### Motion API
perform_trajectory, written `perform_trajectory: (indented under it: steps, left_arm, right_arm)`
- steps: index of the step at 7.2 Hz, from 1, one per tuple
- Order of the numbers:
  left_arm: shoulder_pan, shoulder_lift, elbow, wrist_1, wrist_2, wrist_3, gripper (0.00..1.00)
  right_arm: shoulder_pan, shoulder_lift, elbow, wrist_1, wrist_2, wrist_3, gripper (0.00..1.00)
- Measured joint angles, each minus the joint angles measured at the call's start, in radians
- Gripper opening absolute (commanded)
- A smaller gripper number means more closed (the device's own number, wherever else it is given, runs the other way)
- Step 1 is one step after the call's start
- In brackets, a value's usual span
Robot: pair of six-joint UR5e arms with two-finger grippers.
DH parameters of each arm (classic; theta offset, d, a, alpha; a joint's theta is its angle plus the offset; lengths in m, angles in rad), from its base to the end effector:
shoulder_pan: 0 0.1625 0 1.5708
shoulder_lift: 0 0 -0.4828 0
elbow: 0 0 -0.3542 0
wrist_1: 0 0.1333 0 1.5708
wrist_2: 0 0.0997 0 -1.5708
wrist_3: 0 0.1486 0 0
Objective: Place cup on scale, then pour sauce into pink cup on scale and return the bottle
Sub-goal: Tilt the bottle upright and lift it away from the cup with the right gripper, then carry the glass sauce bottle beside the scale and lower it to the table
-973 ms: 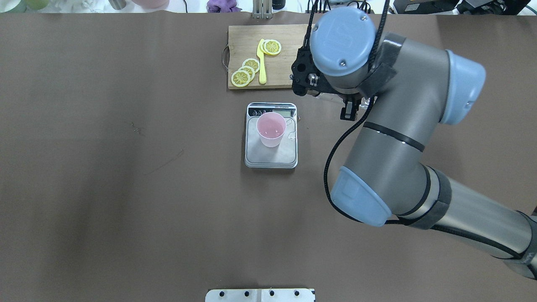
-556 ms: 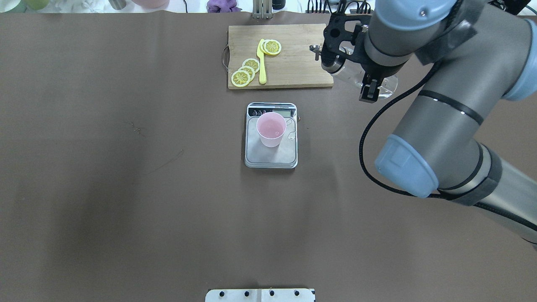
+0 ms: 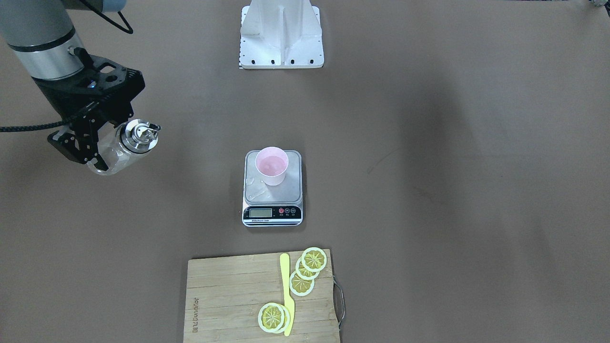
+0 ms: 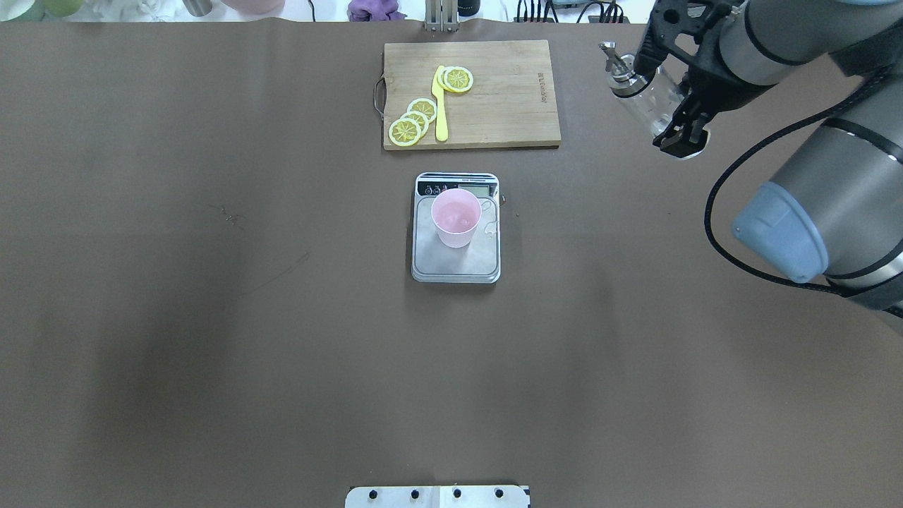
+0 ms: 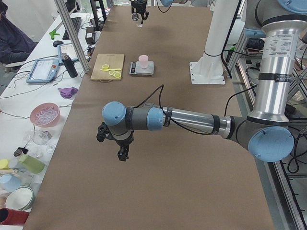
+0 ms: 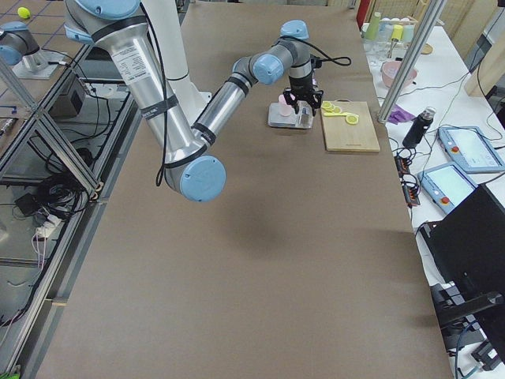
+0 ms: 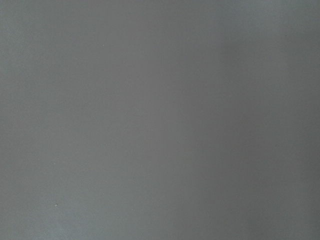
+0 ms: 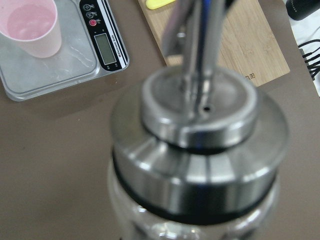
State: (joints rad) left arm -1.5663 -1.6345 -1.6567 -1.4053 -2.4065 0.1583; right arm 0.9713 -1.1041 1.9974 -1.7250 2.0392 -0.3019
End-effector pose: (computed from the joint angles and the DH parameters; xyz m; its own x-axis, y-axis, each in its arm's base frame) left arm -0.0209 -0.4792 0.6928 0.6616 0.1490 -0.7349 -0.1102 0.9887 0.1012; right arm -0.2851 -0.5346 0.3485 0.4156 -0.9018 0.1183 0.5662 0.3582 0.7424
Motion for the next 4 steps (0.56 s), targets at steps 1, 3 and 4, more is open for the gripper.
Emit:
perform_trajectory:
  steps: [1,3,4]
  left_arm:
    - [0.0,0.0,-0.002,0.0,0.0,0.0,0.98]
    - [-0.001,0.002,-0.005,0.0,0.0,0.002,0.98]
    - [-0.002,0.003,-0.008,0.0,0.0,0.004,0.98]
  right_arm:
    - [0.027,-0.026,-0.001,0.044,0.069,0.001,0.0]
    - [0.079,-0.088,-0.001,0.167,0.209,0.016,0.0]
    - [0.092,-0.138,-0.008,0.276,0.248,0.047,0.0]
